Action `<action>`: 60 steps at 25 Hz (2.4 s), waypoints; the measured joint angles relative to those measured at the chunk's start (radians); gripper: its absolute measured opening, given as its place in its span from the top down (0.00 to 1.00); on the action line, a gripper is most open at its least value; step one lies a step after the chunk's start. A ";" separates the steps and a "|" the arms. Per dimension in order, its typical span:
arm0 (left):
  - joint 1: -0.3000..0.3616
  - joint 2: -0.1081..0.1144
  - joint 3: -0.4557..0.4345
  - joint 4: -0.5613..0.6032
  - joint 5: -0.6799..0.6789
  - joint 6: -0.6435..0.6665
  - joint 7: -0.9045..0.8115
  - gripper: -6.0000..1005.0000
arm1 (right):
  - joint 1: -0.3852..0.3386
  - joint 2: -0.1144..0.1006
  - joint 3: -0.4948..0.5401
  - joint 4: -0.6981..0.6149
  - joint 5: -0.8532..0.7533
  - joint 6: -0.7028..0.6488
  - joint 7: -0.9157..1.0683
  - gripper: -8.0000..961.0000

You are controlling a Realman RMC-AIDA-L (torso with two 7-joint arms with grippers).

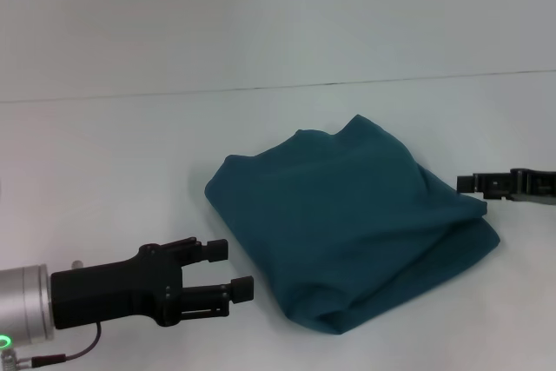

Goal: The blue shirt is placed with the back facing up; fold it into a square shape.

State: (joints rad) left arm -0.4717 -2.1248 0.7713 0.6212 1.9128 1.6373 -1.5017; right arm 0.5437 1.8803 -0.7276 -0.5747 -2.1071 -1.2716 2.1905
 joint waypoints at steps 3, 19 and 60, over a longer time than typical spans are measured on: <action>0.000 -0.001 0.001 0.000 0.000 -0.002 0.000 0.13 | 0.002 0.000 -0.001 0.004 -0.022 -0.002 0.011 0.22; -0.001 -0.006 0.002 0.000 0.001 -0.008 0.004 0.13 | 0.029 0.020 -0.008 0.023 -0.034 -0.001 0.013 0.23; -0.008 -0.009 0.002 -0.002 0.001 -0.008 0.006 0.13 | 0.037 0.044 0.056 -0.003 0.016 -0.112 -0.090 0.84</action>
State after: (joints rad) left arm -0.4801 -2.1337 0.7730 0.6196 1.9143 1.6291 -1.4956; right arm 0.5812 1.9246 -0.6717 -0.5774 -2.0910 -1.3834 2.1008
